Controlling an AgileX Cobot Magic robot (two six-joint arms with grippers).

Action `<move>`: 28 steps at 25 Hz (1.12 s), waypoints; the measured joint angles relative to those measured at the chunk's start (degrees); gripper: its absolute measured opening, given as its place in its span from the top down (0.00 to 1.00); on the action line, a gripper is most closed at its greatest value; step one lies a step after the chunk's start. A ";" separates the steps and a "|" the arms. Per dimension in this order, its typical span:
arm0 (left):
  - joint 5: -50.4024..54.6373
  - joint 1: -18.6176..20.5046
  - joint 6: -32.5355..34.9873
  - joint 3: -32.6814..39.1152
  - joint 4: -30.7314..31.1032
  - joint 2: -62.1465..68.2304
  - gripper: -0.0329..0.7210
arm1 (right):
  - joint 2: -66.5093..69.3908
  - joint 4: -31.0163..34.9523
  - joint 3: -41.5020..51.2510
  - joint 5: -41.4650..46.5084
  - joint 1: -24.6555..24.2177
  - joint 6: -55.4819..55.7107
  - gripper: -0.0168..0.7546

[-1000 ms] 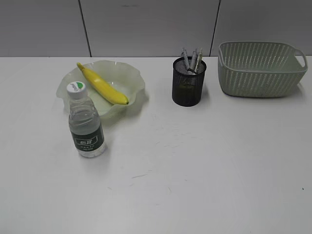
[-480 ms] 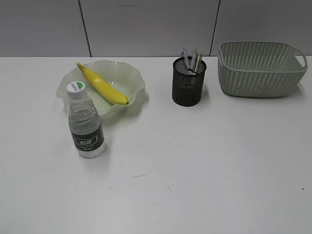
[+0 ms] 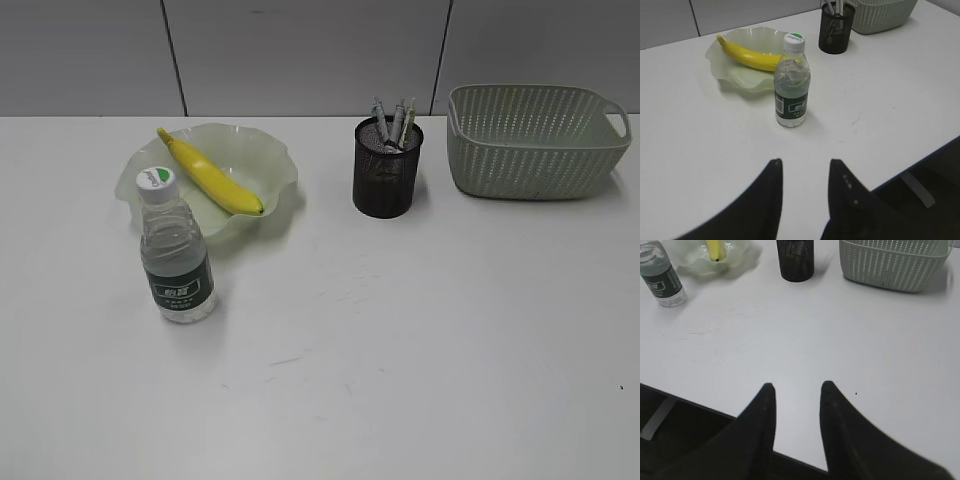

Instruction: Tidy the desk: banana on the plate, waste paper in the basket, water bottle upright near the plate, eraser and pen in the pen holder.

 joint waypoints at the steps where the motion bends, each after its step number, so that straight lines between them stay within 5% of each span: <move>1: 0.00 0.00 0.00 0.00 0.00 0.00 0.64 | 0.00 0.13 0.00 0.00 0.00 0.00 0.66; 9: 0.00 3.64 0.00 0.00 0.12 0.00 0.64 | 0.00 0.29 0.00 0.00 -2.90 0.00 0.66; 20: 0.00 30.74 0.00 0.00 0.43 0.00 0.64 | 0.00 0.34 0.00 0.00 -20.56 0.00 0.66; 28: 0.00 31.25 0.00 0.00 0.43 0.00 0.64 | 0.00 0.39 0.00 0.00 -21.08 0.00 0.66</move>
